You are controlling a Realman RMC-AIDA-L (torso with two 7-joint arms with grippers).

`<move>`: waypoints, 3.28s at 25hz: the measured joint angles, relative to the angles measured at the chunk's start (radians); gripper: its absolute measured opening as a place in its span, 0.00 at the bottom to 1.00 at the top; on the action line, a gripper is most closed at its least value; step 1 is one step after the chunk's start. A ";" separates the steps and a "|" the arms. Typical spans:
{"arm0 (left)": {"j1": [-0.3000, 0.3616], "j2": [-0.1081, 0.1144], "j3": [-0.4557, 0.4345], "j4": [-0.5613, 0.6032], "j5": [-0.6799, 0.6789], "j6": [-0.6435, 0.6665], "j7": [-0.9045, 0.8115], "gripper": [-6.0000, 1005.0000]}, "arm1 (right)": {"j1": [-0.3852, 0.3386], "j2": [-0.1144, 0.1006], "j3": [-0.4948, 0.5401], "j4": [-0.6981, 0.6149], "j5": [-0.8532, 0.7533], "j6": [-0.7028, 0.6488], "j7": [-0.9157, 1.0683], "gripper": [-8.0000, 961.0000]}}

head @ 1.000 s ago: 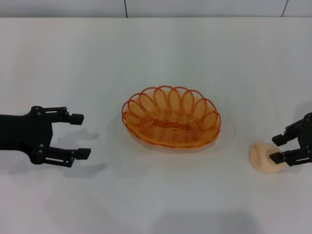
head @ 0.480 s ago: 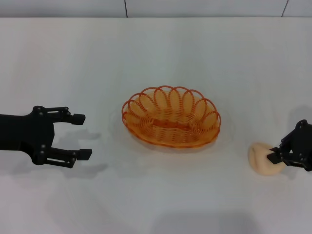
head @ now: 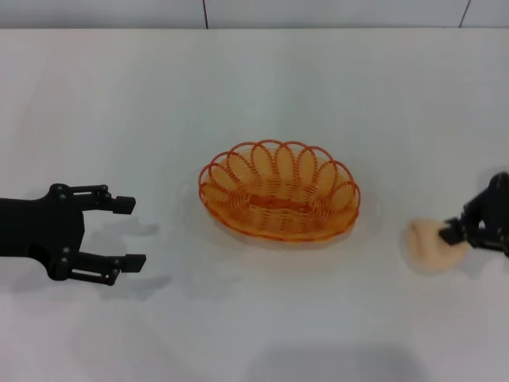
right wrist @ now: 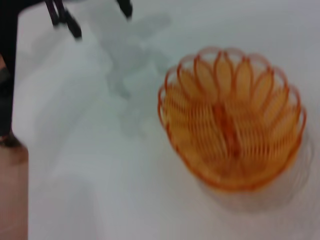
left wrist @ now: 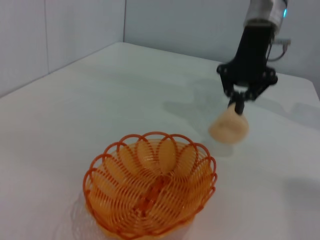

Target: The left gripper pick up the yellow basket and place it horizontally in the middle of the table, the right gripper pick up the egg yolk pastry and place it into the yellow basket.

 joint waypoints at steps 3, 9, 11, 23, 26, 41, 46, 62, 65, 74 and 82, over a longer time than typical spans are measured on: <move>0.008 -0.002 -0.002 0.000 0.000 0.000 0.007 0.87 | 0.010 0.001 0.043 -0.035 0.058 -0.039 -0.018 0.04; 0.012 -0.012 -0.001 0.000 0.010 -0.007 0.014 0.87 | 0.024 0.012 0.019 -0.056 0.202 0.021 -0.061 0.04; 0.009 -0.016 0.000 0.000 0.013 -0.008 0.018 0.87 | 0.024 0.014 -0.032 -0.051 0.247 0.079 -0.070 0.04; 0.009 -0.019 -0.006 0.000 0.013 -0.018 0.017 0.87 | 0.028 0.022 -0.425 0.015 0.416 0.502 -0.092 0.04; 0.007 -0.020 -0.005 0.000 0.013 -0.019 0.013 0.87 | 0.029 0.023 -0.464 0.030 0.443 0.550 -0.097 0.04; 0.009 -0.021 -0.003 0.000 0.013 -0.019 0.017 0.87 | 0.021 0.023 -0.509 0.065 0.504 0.582 -0.134 0.25; 0.011 -0.021 -0.004 0.000 0.013 -0.018 0.017 0.87 | 0.012 0.020 -0.502 0.063 0.509 0.573 -0.134 0.46; 0.000 -0.020 -0.005 -0.002 0.011 -0.019 0.020 0.87 | -0.033 0.010 -0.152 0.308 0.512 0.218 -0.410 0.81; -0.001 -0.018 -0.003 -0.004 0.010 -0.019 0.020 0.87 | -0.038 0.007 -0.108 0.354 0.509 0.191 -0.456 0.81; -0.031 -0.012 -0.001 -0.008 0.021 -0.012 0.000 0.86 | -0.058 -0.009 -0.103 0.382 0.486 0.179 -0.466 0.81; -0.054 -0.010 0.000 -0.009 0.043 -0.011 -0.015 0.86 | -0.061 -0.018 -0.095 0.378 0.445 0.178 -0.441 0.80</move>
